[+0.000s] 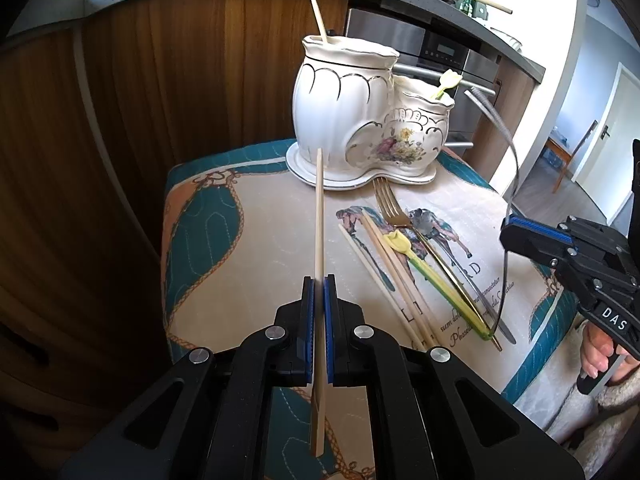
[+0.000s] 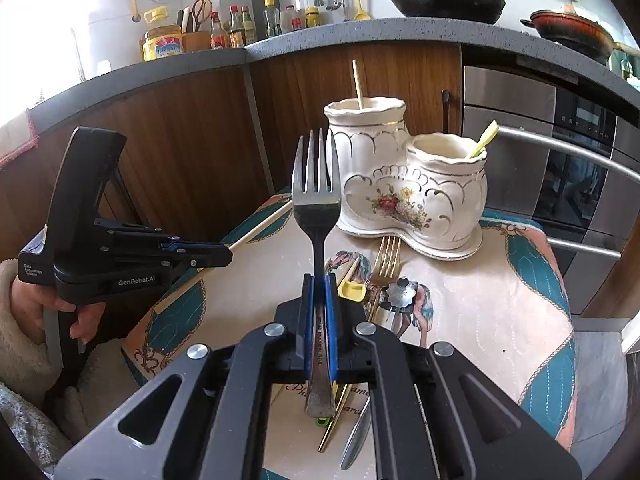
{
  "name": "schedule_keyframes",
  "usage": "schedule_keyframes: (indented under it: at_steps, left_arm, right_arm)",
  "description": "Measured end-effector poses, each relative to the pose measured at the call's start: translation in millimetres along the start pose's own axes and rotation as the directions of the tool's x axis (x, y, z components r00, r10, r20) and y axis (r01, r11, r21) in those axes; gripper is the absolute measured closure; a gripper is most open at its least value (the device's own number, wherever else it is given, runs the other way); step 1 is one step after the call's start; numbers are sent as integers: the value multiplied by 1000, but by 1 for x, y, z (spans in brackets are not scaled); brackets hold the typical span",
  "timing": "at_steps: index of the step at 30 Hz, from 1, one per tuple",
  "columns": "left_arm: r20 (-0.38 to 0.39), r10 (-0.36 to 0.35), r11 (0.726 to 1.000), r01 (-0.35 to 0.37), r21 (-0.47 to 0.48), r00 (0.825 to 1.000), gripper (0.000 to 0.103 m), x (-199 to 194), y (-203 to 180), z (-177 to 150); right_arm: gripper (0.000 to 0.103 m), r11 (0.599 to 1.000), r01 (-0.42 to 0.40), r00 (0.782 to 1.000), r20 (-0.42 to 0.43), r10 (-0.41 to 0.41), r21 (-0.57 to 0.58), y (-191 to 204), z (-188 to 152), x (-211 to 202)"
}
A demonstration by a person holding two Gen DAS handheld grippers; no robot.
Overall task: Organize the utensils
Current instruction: 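Drop the chopstick into the tall white pot with the left tool while the right tool lifts the fork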
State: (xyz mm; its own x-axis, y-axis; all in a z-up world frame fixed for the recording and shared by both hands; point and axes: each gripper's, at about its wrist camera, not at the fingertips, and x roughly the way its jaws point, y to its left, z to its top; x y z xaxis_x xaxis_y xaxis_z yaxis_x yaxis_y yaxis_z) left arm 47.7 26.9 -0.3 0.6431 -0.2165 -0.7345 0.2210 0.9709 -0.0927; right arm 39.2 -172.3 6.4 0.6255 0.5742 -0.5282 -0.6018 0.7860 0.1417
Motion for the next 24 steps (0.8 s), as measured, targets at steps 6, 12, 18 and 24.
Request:
schedule_keyframes:
  at_steps: [6, 12, 18, 24]
  left_arm:
    - [18, -6, 1000, 6, -1, 1000, 98, -5, 0, 2]
    - [116, -50, 999, 50, 2, 992, 98, -31, 0, 11]
    - [289, -96, 995, 100, 1, 952, 98, -55, -3, 42]
    - [439, -156, 985, 174, -1, 885, 98, -53, -5, 91]
  right_arm:
    - [97, 1000, -1, 998, 64, 2, -12, 3, 3, -13]
    - [97, 1000, 6, 991, 133, -6, 1, -4, 18, -26]
    - [97, 1000, 25, 977, 211, -28, 16, -20, 48, -29]
    - [97, 998, 48, 963, 263, -59, 49, -40, 82, -21]
